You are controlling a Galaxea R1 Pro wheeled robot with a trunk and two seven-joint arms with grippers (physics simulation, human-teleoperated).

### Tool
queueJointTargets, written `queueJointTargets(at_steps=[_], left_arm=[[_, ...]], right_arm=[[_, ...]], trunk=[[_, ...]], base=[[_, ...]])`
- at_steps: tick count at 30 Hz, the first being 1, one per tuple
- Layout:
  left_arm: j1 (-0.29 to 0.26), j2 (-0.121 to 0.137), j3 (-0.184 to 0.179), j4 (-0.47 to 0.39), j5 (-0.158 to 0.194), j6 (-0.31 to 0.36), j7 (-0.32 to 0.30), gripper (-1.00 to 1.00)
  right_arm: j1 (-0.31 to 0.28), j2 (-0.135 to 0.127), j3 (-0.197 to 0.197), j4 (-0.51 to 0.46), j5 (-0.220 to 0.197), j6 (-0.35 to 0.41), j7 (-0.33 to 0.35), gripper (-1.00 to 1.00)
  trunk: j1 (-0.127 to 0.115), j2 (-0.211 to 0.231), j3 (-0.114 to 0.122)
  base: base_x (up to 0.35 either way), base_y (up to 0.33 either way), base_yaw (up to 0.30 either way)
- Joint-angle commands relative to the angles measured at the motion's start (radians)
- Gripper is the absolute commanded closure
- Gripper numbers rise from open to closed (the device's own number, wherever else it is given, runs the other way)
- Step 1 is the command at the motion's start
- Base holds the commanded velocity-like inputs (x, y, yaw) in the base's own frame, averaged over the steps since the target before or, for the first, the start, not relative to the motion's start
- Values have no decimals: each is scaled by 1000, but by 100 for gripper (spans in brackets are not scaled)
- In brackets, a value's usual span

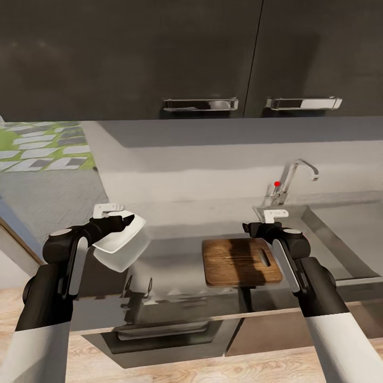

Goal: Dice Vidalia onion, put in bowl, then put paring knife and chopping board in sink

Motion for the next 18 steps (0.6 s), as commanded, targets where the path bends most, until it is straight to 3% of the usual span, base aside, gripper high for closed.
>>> queueJointTargets(at_steps=[1, 5, 9, 18], left_arm=[[-1, 0, 1, -1, 1, 6, -4, -100], [-1, 0, 1, -1, 1, 6, -3, -100], [-1, 0, 1, -1, 1, 6, -3, -100], [-1, 0, 1, -2, 1, 6, -3, -100]], right_arm=[[-1, -1, 2, -1, -10, 4, -10, -100], [-1, -1, 2, -1, -10, 4, -10, -100], [-1, -1, 2, -1, -10, 4, -10, -100], [-1, -1, 2, -1, -10, 4, -10, -100]], trunk=[[1, -2, -2], [1, -2, -2], [1, -2, -2], [1, -2, -1]], base=[[0, 1, 0], [0, 47, 0], [0, 261, -64], [0, 126, -218]])
